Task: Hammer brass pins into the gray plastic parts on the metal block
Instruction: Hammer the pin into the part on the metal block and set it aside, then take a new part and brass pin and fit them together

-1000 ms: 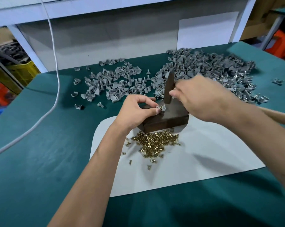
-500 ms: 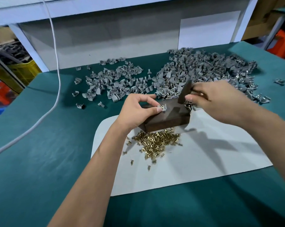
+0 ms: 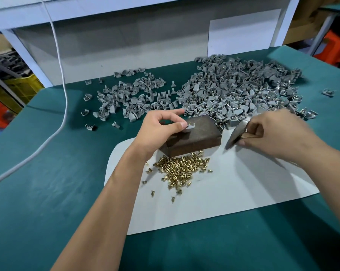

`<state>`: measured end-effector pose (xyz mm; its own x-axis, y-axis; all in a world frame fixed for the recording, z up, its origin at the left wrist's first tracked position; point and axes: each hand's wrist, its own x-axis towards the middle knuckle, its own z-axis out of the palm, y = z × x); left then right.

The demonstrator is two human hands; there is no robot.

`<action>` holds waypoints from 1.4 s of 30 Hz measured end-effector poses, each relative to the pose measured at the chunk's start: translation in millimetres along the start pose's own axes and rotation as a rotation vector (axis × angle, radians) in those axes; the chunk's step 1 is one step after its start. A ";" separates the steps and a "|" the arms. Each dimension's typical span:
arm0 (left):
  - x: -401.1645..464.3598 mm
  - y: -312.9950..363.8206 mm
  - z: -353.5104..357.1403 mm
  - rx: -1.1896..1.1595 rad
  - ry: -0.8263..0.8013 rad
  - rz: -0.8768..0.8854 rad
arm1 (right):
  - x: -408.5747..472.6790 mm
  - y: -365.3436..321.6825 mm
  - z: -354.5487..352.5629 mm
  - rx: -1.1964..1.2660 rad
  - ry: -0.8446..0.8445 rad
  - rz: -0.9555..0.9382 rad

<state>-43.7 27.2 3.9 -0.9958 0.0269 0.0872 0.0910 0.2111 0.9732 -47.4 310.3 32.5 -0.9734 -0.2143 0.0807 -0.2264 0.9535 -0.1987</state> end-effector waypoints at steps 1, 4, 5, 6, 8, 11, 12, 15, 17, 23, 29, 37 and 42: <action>0.3 -0.3 0.0 -0.003 -0.001 0.005 | -0.3 -3.2 -1.1 0.031 0.028 -0.005; 0.8 -1.4 0.0 -0.011 0.001 0.015 | 3.6 -17.4 -2.9 0.118 0.204 -0.059; 0.8 -1.4 0.3 -0.010 0.000 0.016 | 5.4 -25.6 -2.8 0.138 0.230 -0.090; 0.6 -1.3 0.5 -0.007 -0.004 0.017 | 6.8 -35.4 -2.2 0.161 0.221 -0.132; 0.4 -0.9 2.3 -0.002 -0.022 0.028 | 8.9 -55.1 1.9 0.189 0.137 -0.251; 0.0 -1.2 4.9 0.005 -0.039 0.068 | 16.2 -73.0 11.6 0.179 0.064 -0.420; 0.4 -1.7 5.5 0.013 -0.039 0.082 | 19.7 -75.0 13.4 0.195 0.056 -0.449; 2.2 -3.9 4.7 0.037 -0.009 0.107 | 29.1 -70.9 13.9 0.252 0.090 -0.459; 5.5 -9.3 0.8 0.003 0.097 0.095 | 36.5 -63.3 11.3 0.252 0.166 -0.383; 17.7 -34.2 -12.7 0.211 0.425 0.089 | 72.7 -49.4 0.0 0.220 0.156 -0.045; 18.7 -38.5 -14.3 0.450 0.383 0.190 | 117.9 -78.9 8.3 0.126 -0.012 -0.327; 27.5 -45.8 -22.0 0.369 0.405 0.185 | 157.5 -104.7 34.1 0.005 -0.155 -0.372; 57.5 -17.5 -30.1 0.608 0.154 0.177 | 157.4 -110.5 39.5 -0.007 -0.125 -0.285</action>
<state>-102.8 -4.3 -1.7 -0.9511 -0.0187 0.3084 0.1969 0.7324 0.6517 -177.0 162.8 28.6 -0.8675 -0.4973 0.0114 -0.4911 0.8526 -0.1786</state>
